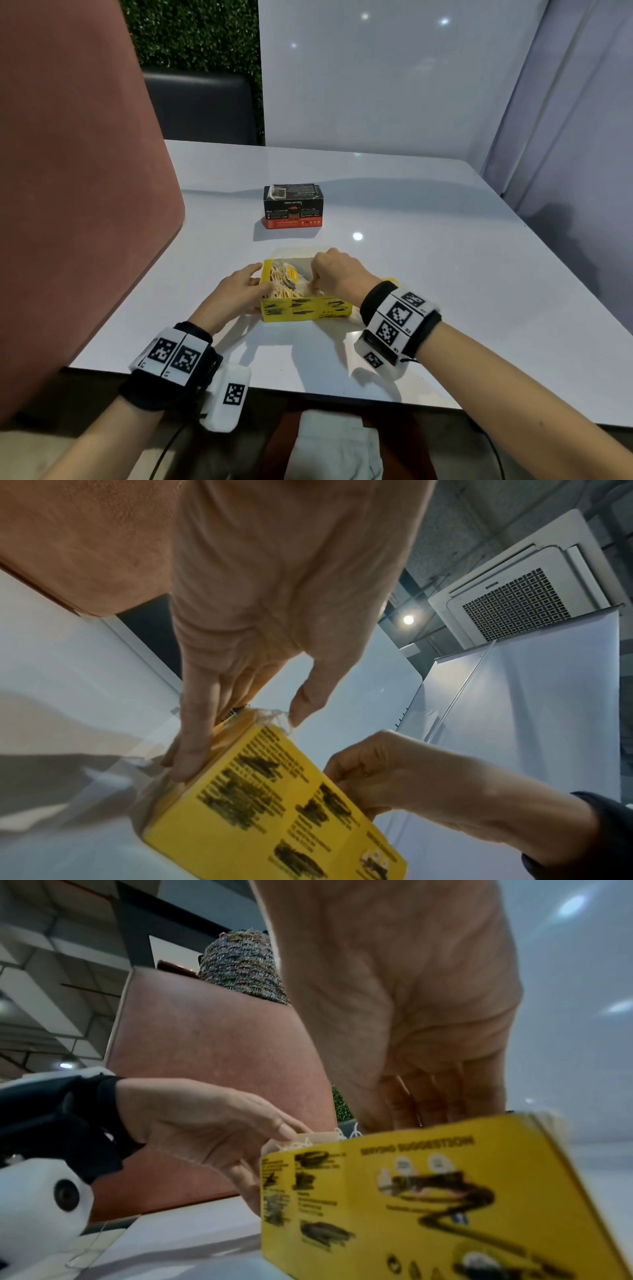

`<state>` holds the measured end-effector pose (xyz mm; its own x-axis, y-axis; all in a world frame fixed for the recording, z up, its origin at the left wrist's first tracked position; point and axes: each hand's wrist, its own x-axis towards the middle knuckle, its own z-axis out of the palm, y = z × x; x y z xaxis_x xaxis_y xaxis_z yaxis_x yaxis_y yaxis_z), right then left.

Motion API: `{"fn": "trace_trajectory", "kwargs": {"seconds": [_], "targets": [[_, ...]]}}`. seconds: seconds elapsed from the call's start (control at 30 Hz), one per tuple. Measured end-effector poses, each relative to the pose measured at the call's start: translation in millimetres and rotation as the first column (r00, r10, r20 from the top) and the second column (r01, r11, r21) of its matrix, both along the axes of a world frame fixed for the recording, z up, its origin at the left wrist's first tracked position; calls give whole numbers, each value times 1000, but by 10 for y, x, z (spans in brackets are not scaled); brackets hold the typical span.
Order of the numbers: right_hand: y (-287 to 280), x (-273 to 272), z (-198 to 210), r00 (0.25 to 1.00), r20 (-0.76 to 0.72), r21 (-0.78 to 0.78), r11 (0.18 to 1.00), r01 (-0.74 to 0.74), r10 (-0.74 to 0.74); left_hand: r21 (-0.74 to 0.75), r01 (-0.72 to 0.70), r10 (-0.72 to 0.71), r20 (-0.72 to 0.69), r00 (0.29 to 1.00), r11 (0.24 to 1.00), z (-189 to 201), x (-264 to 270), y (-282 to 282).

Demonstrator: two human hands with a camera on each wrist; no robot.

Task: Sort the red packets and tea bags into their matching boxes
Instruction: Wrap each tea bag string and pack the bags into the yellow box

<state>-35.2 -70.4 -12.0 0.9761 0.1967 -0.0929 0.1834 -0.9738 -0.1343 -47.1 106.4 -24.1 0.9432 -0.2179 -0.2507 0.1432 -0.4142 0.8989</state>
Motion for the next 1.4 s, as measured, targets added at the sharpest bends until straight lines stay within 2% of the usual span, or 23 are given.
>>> {"fn": "trace_trajectory", "kwargs": {"seconds": [0.17, 0.33, 0.67, 0.8, 0.97, 1.03, 1.2, 1.3, 1.4], "targets": [[25, -35, 5, 998, -57, 36, 999, 9, -7, 21, -31, 32, -16, 999, 999, -18, 2, -15], [-27, -40, 74, 998, -38, 75, 996, 51, -49, 31, -50, 51, -17, 999, 998, -55, 29, -6], [44, -9, 103, 963, -270, 83, 996, 15, 8, 31, -40, 41, -15, 999, 999, -52, 5, -15], [8, 8, 141, 972, -236, 172, 985, 24, 17, 12, -10, 10, -18, 1000, 1000, -65, -2, 21], [102, 20, 25, 983, -177, 56, 998, -27, 37, 3, 16, -16, -41, 999, 1000, -54, 20, -2], [127, 44, 1, 985, -170, 56, 998, -8, 17, -5, 20, -20, -56, 998, 1000, -56, 44, 6], [107, 4, 15, 980, -199, 183, 981, 67, -30, 2, 18, -18, -72, 997, 1000, -67, 108, 73], [-40, -55, 156, 980, -184, 355, 925, 139, -76, -4, -4, 3, -75, 997, 1000, -50, 116, 89], [-433, -141, 331, 983, -79, 498, 848, 182, -165, -17, -13, 11, -80, 997, 1000, -38, 118, 115]]}}
